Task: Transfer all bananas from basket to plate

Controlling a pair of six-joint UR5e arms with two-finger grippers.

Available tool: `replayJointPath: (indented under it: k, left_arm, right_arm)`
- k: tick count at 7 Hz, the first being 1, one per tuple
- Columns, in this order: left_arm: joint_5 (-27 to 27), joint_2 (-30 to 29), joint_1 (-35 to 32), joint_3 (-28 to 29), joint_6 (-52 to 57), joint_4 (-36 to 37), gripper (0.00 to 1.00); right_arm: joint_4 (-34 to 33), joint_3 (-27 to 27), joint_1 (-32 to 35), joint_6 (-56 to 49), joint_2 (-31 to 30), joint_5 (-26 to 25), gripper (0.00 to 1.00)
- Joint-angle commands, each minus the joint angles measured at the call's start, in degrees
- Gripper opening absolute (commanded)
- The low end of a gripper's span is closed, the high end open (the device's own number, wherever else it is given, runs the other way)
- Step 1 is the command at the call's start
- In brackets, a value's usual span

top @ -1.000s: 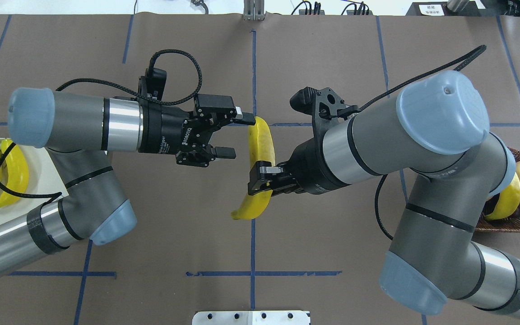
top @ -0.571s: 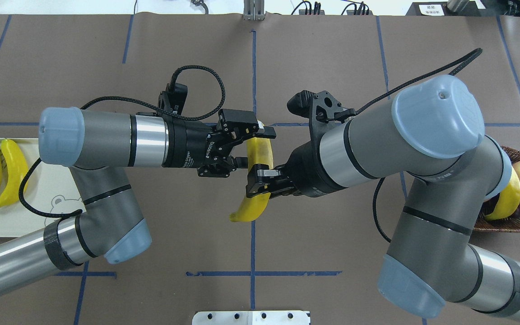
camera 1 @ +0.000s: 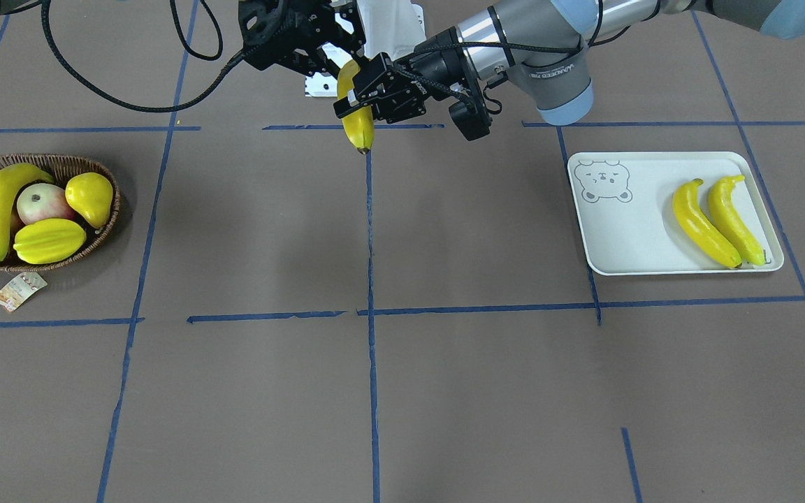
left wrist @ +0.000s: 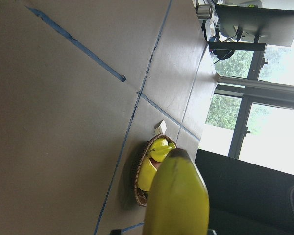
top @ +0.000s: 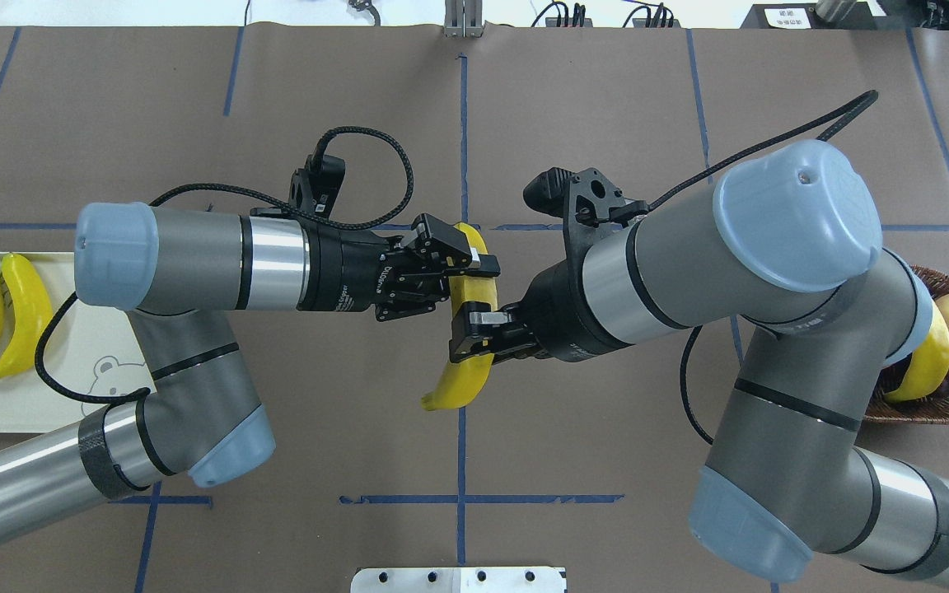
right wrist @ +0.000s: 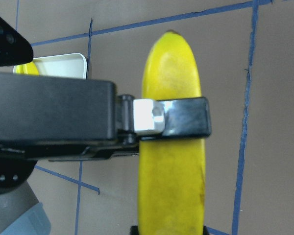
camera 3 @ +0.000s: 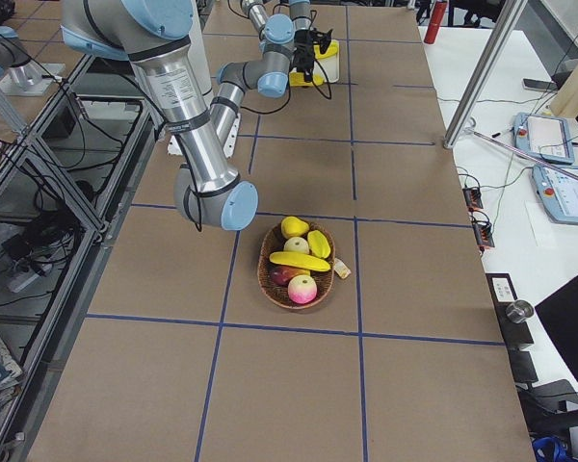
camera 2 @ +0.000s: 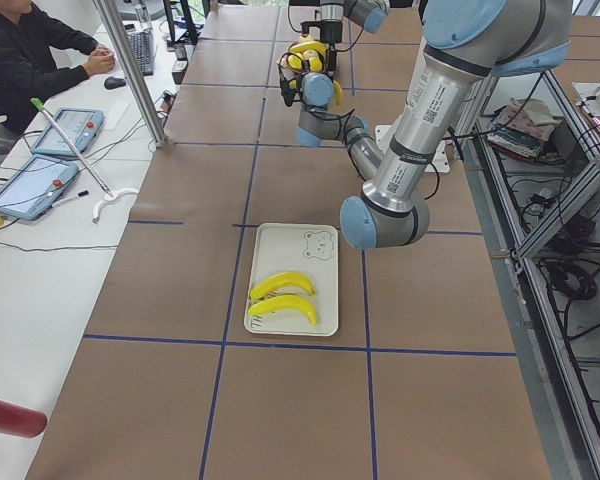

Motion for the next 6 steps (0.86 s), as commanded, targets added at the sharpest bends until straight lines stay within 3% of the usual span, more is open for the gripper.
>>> replayJointPath:
  k: [1,4,6]
  left_arm:
    - [-1.4,0.1,0.1,-0.2,1.1,0.1,0.00]
    - [-2.6,0.5,0.1,-0.5,1.0,1.5,0.00]
    - [-5.6,1.1,-2.8,-1.0,1.6,8.4,0.00]
  right_arm:
    - [0.1,0.1,0.0,-0.2,0.0,0.0,0.99]
    - [0.0,0.5,0.1,0.2,0.0,0.0,1.00]
    - [-0.4,1.7,0.6,0.2,-0.3,0.3,1.00]
